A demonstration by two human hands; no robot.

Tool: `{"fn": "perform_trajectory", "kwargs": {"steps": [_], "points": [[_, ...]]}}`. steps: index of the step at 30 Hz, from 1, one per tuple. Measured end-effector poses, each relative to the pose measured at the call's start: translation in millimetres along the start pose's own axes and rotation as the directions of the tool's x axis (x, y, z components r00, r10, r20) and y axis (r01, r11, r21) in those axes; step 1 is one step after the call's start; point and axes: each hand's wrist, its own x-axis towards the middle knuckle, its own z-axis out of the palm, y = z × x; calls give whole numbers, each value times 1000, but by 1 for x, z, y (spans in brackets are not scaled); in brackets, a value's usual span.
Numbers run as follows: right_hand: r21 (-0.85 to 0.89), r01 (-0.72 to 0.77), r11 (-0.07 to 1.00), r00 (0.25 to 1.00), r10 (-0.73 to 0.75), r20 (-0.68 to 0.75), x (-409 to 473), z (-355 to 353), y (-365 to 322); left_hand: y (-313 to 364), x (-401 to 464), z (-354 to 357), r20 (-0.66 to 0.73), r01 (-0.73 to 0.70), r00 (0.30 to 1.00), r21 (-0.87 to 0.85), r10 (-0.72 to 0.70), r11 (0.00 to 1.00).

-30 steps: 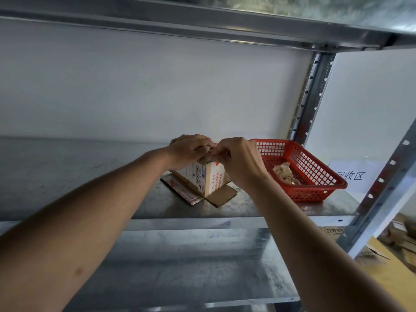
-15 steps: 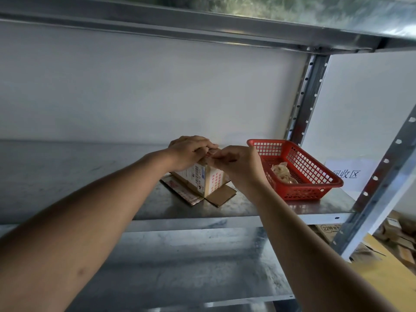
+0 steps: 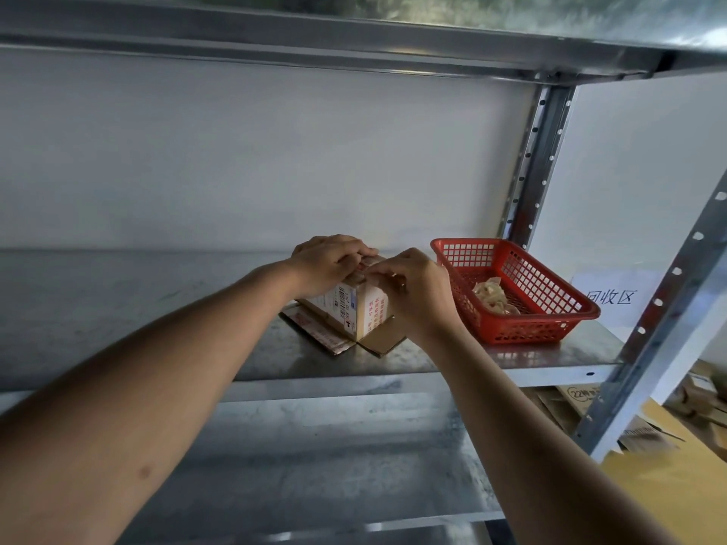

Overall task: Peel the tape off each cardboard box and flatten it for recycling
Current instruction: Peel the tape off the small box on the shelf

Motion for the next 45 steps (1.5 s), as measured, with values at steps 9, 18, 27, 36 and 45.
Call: {"fn": "perform_trajectory", "kwargs": {"steps": [9,18,27,36,45], "points": [[377,-185,908,974,119,192,-5,4,2,-2,1,3,-35,10,999,-17,-11,1000],[635,-356,685,934,264,239,6,-2,1,-3,3,5,-29,34,999,26,-33,999],[254,-147,956,987,126,97,6,6,5,-2,3,5,-46,31,998,3,-31,1000],[94,343,935,938,-345,9,3,9,8,6,1,1,1,32,999,14,-32,999],[389,38,920,990,-89,114,-5,16,20,0,4,7,-74,43,996,-26,-45,999]]}}
